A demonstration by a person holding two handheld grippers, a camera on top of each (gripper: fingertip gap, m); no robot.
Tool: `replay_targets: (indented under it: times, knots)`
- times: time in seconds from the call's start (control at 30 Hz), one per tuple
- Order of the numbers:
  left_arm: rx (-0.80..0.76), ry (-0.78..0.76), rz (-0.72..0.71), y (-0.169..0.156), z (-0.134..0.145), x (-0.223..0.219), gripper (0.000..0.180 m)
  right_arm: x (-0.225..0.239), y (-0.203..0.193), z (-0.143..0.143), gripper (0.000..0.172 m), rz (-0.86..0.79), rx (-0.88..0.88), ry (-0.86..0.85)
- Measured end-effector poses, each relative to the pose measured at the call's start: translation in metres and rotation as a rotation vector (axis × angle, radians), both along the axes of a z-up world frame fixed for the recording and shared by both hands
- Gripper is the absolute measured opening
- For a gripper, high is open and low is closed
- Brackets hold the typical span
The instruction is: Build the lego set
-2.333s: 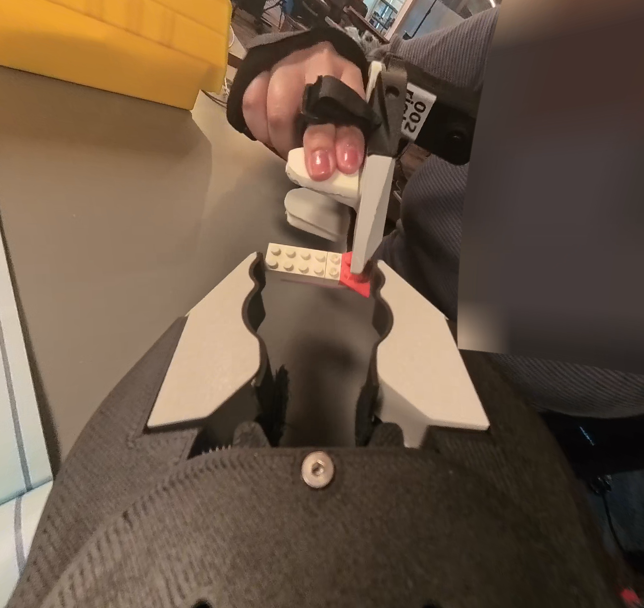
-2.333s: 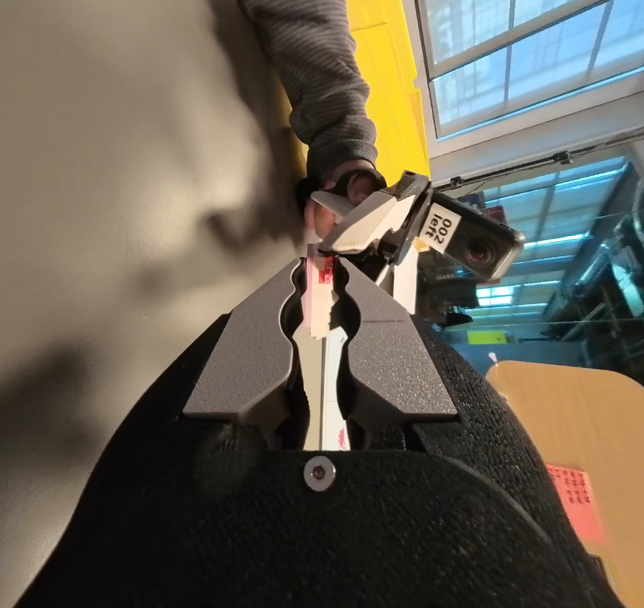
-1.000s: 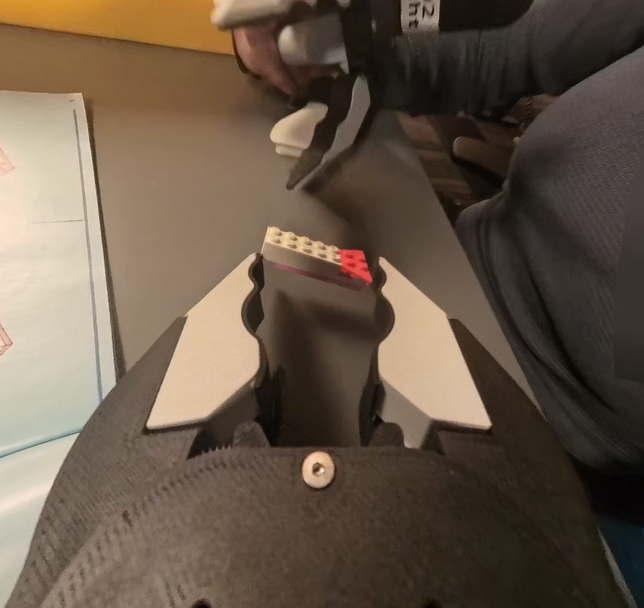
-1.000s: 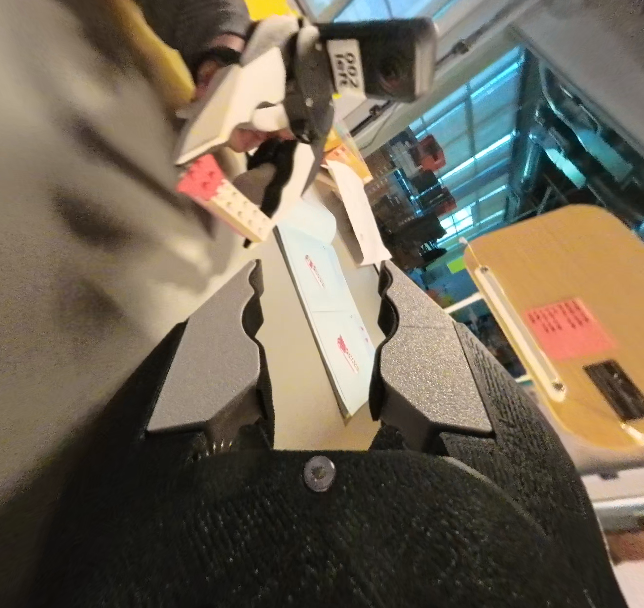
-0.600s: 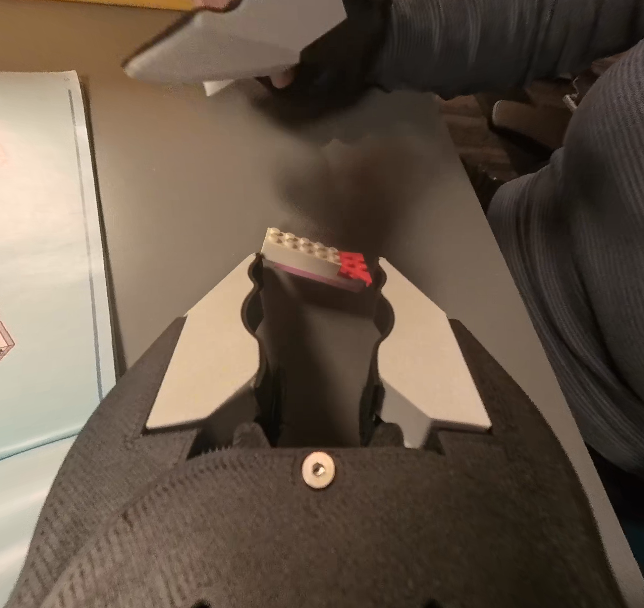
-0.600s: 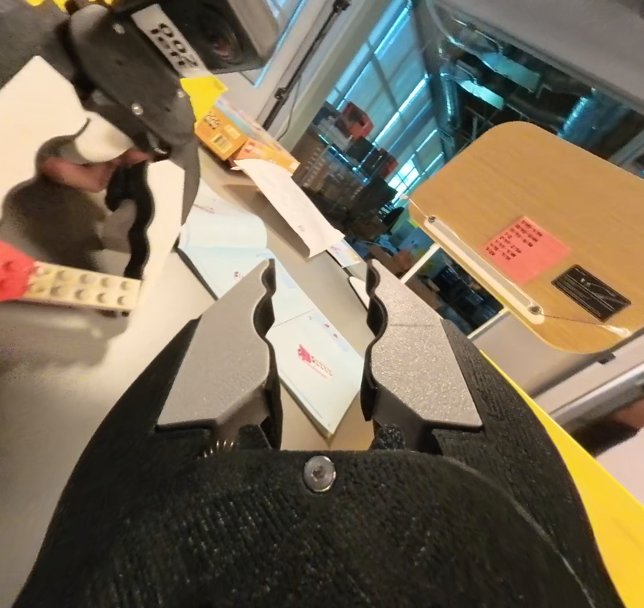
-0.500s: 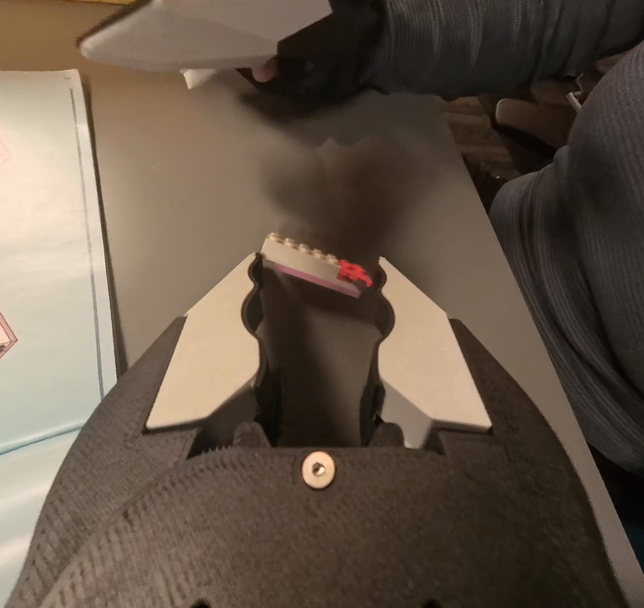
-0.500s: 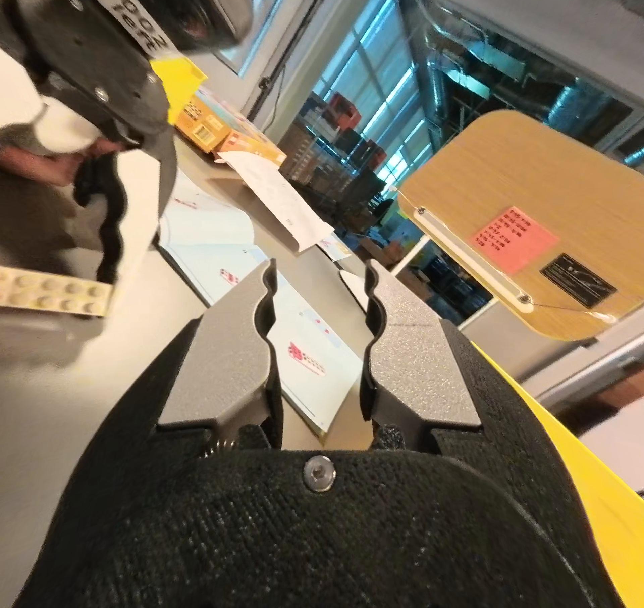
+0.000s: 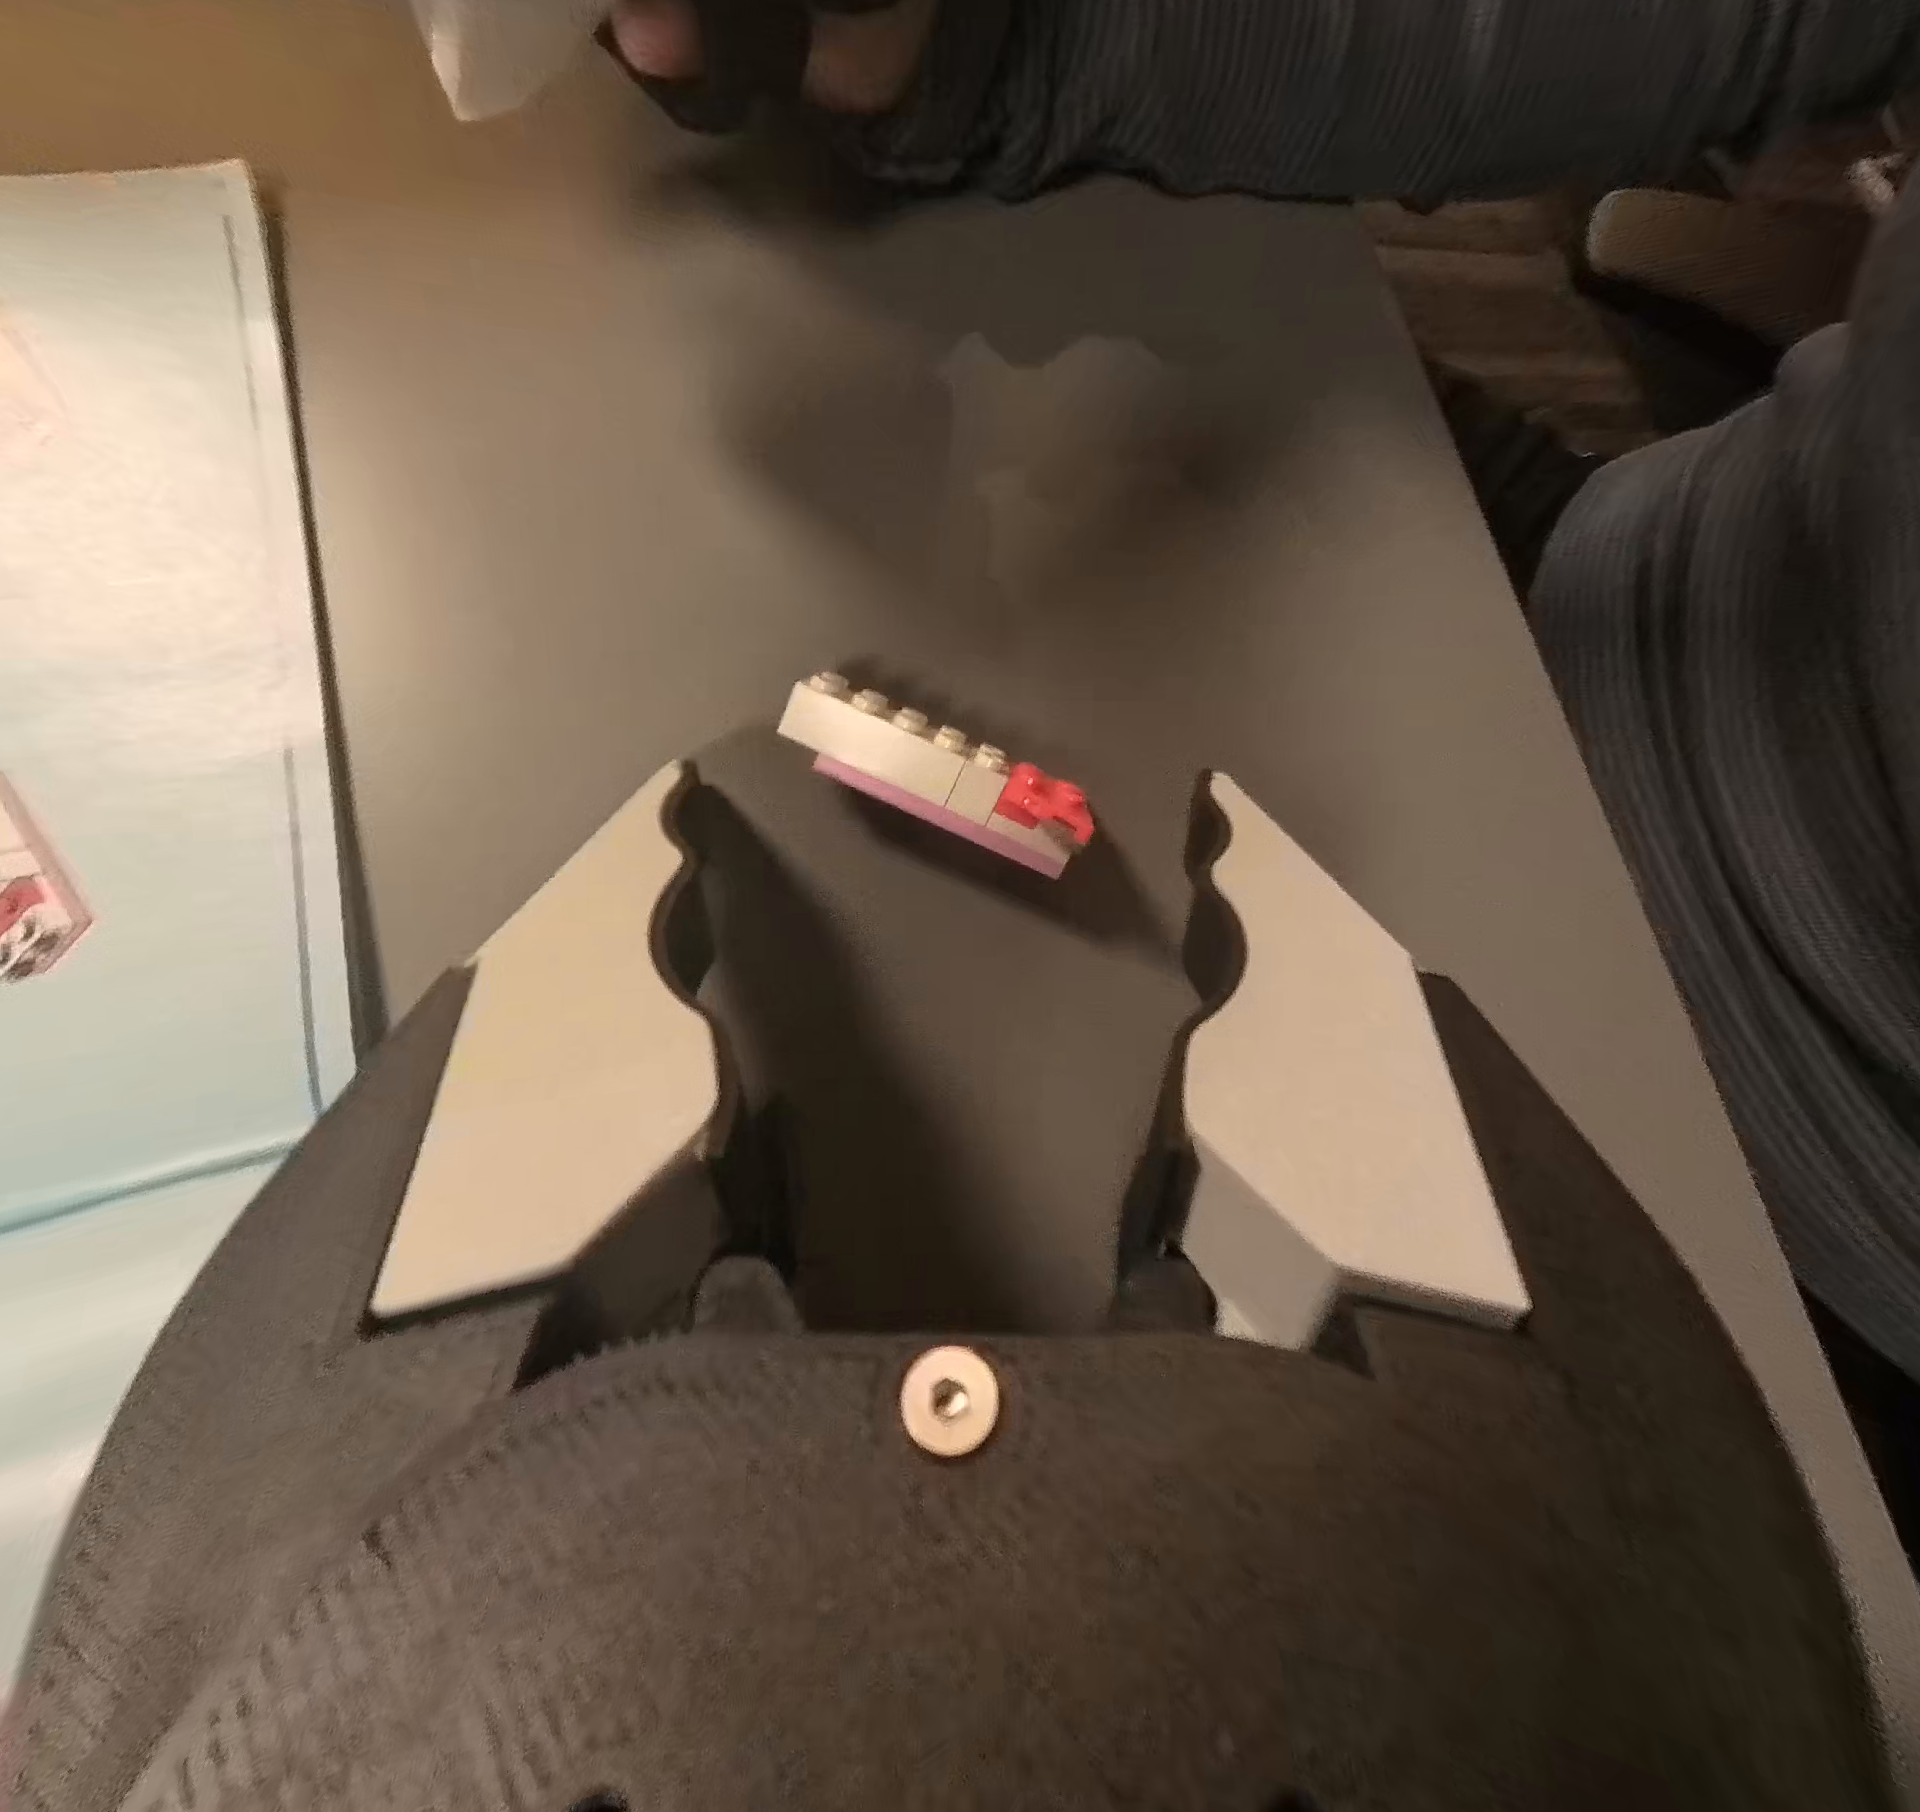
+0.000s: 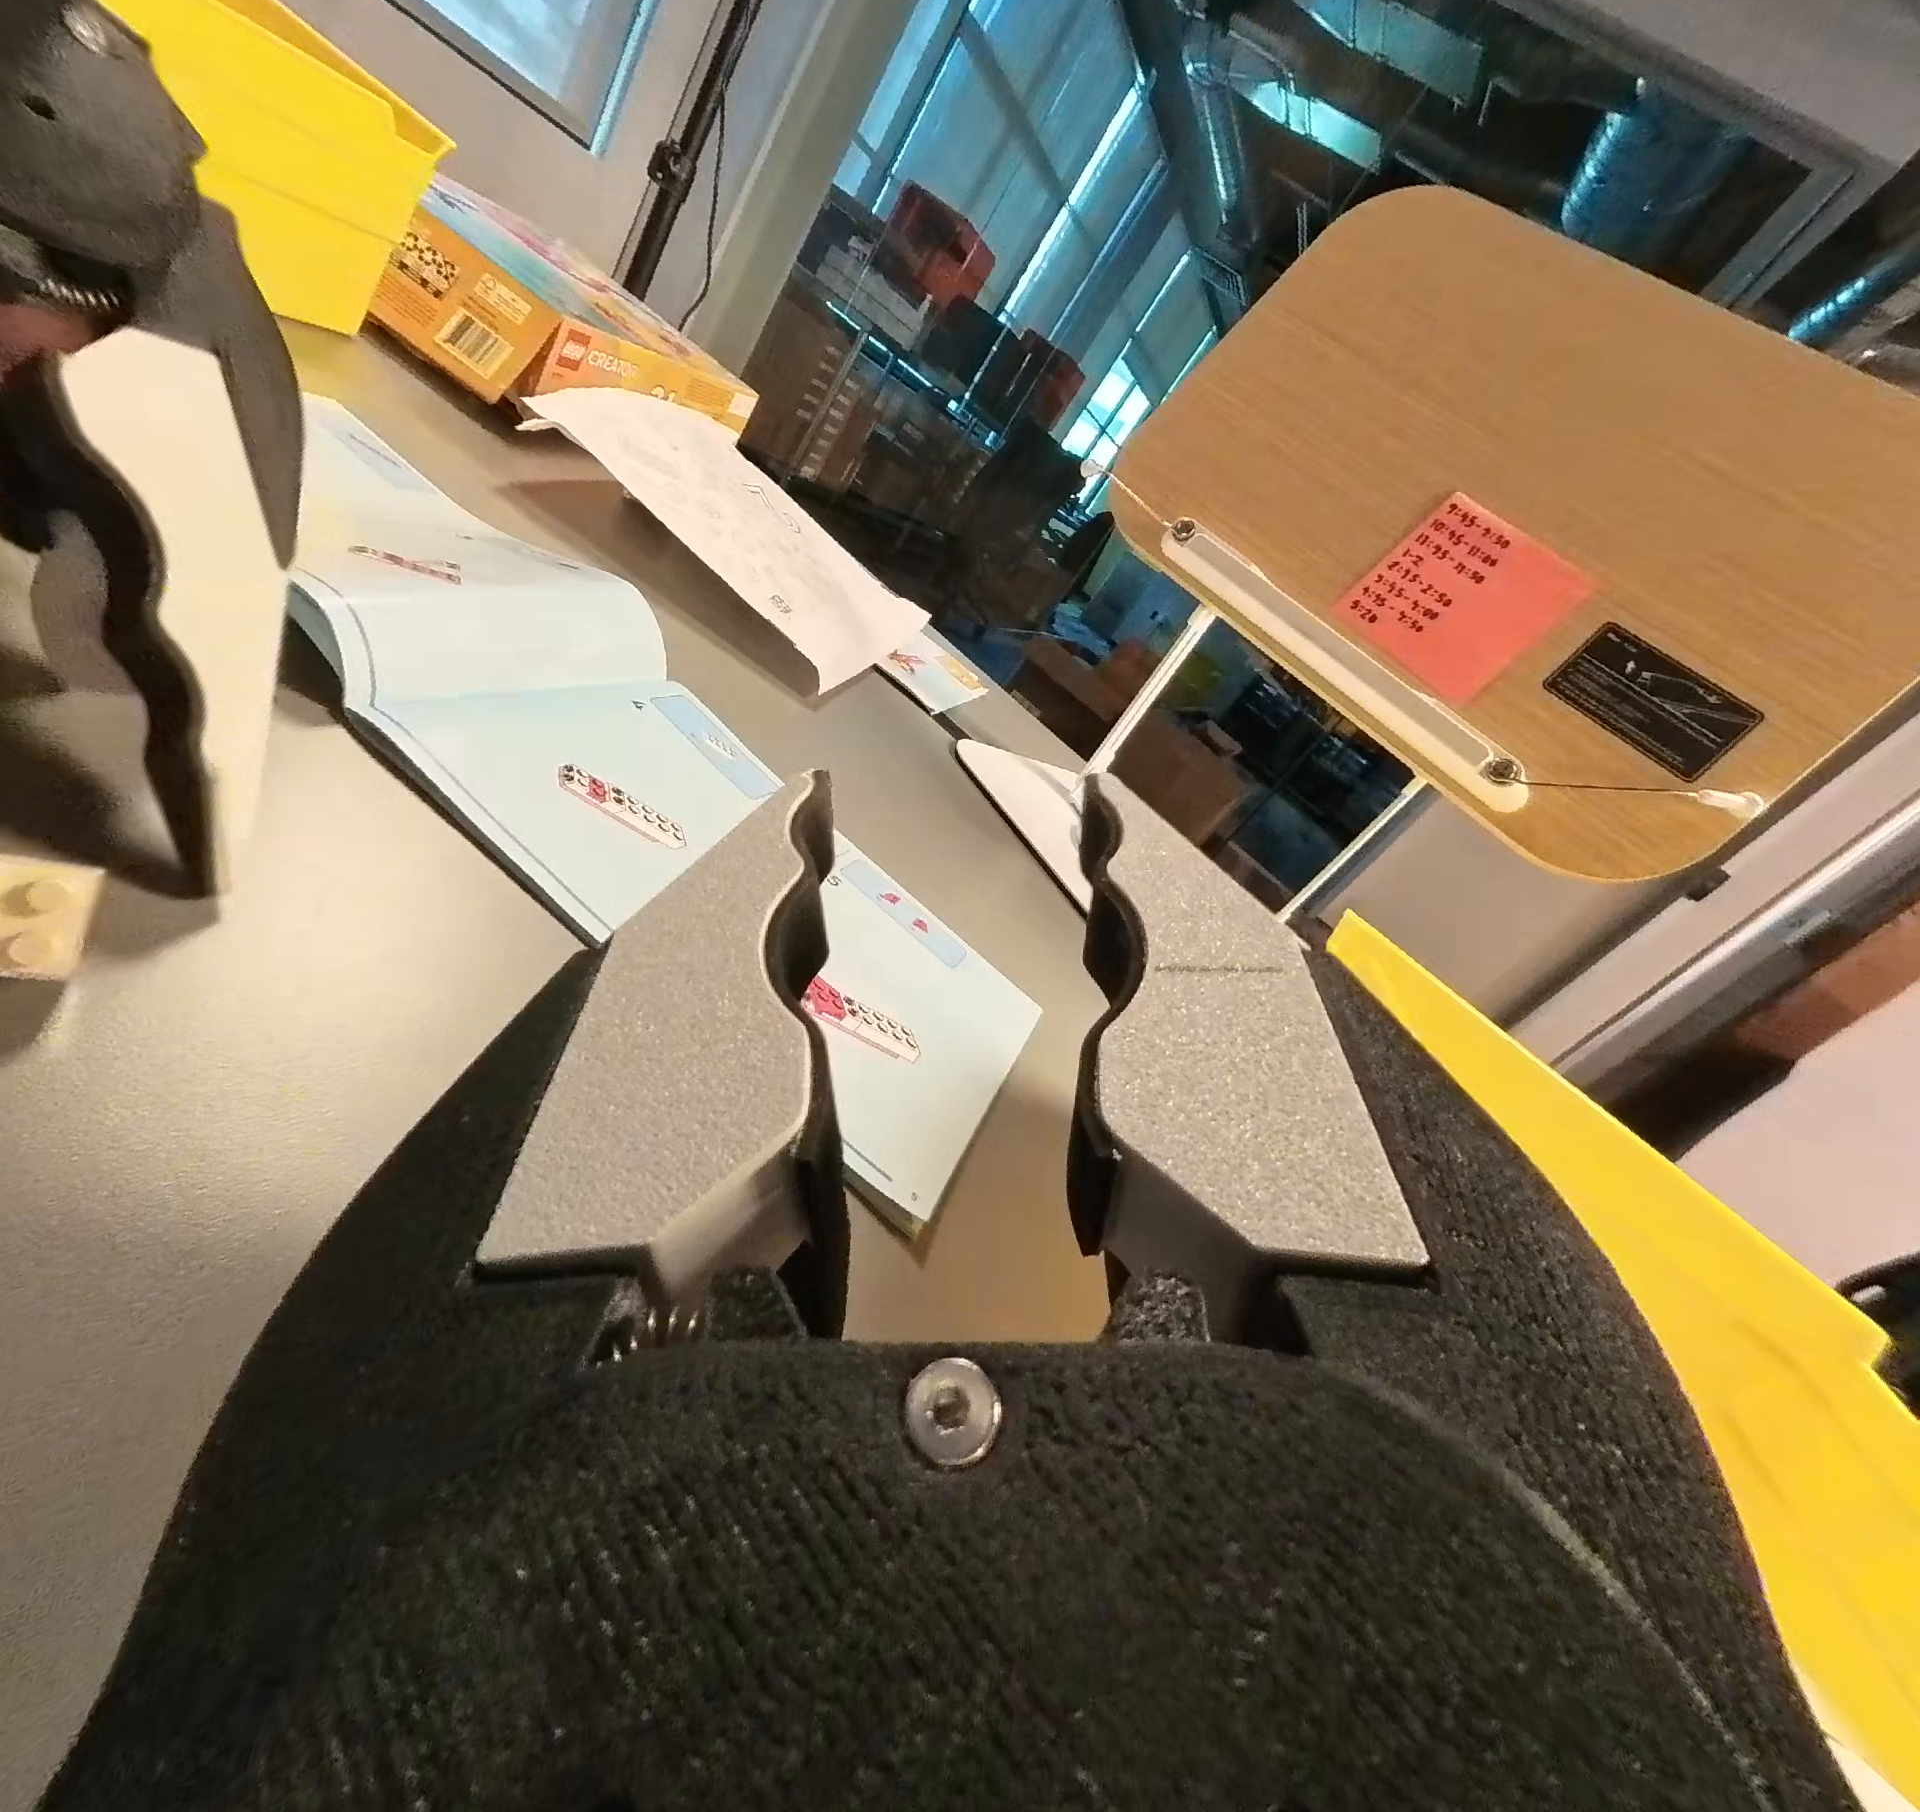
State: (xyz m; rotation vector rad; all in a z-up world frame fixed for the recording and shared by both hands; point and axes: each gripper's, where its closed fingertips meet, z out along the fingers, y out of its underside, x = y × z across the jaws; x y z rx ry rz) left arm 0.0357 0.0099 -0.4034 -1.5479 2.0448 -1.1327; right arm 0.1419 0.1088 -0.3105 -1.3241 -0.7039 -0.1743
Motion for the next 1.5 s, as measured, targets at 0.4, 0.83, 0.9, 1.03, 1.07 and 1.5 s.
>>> replay_targets:
  times: [0.4,0.83,0.9,1.03,1.07,1.5]
  knots:
    - [0.197,-0.235,0.343,0.015,0.041,0.011,0.010,-0.001,-0.001,0.001,0.044,0.009,0.002,0.007]
    - [0.026,0.013,0.468,0.022,0.003,0.012,0.041,-0.003,-0.001,-0.002,0.042,0.025,-0.015,0.007]
    - [0.009,0.020,0.477,0.024,0.003,0.010,0.040,-0.003,-0.001,-0.002,0.041,0.026,-0.016,0.005]
    - [-0.032,0.032,0.480,0.027,0.003,0.004,0.027,-0.004,-0.001,-0.003,0.040,0.031,-0.020,0.003]
    - [-0.052,0.035,0.481,0.027,0.003,0.003,0.027,-0.004,-0.001,-0.003,0.039,0.033,-0.022,0.002]
    - [0.006,-0.143,0.612,0.064,0.018,-0.001,0.030,0.006,-0.003,0.004,0.033,0.001,0.012,0.029]
